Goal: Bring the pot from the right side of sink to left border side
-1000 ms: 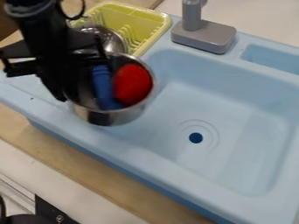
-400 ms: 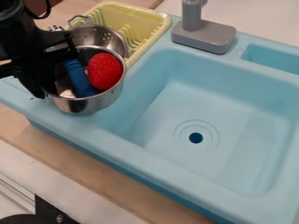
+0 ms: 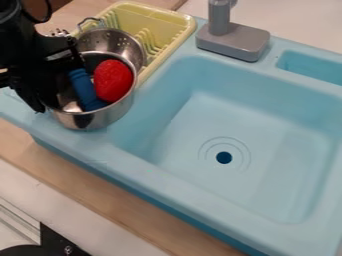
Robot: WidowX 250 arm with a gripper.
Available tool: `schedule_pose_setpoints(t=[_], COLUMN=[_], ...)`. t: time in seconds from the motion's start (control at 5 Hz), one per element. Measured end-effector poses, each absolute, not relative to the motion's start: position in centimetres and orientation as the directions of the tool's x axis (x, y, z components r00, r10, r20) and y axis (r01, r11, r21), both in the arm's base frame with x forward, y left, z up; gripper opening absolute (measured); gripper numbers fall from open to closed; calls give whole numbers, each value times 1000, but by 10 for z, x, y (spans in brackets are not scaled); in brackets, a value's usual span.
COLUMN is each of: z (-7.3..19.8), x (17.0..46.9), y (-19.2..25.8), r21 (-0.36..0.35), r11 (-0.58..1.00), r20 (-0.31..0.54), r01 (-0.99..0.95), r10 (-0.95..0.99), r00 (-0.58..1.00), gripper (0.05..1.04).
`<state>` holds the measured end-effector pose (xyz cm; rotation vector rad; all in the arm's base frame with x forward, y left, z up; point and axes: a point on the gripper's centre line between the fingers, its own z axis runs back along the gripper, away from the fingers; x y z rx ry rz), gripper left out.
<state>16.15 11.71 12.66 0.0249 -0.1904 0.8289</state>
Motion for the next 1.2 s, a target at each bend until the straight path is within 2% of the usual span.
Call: schedule_pose_setpoints(t=[0.4,0.6,0.8,1.0,1.2], z=[126,119,121,129,142], x=[153,155,162,163,164], y=[127,121,113,110,108], r21=[-42,-50,-70,-53,-56], r11=[666,696,707,698,693], r20=[173,124,134,150,175], r01=[-745,-716,-703,-714,-719], r10=[739,716,705,713,715], r00=[651,687,696,685,676], gripper=[87,237,478,765,983])
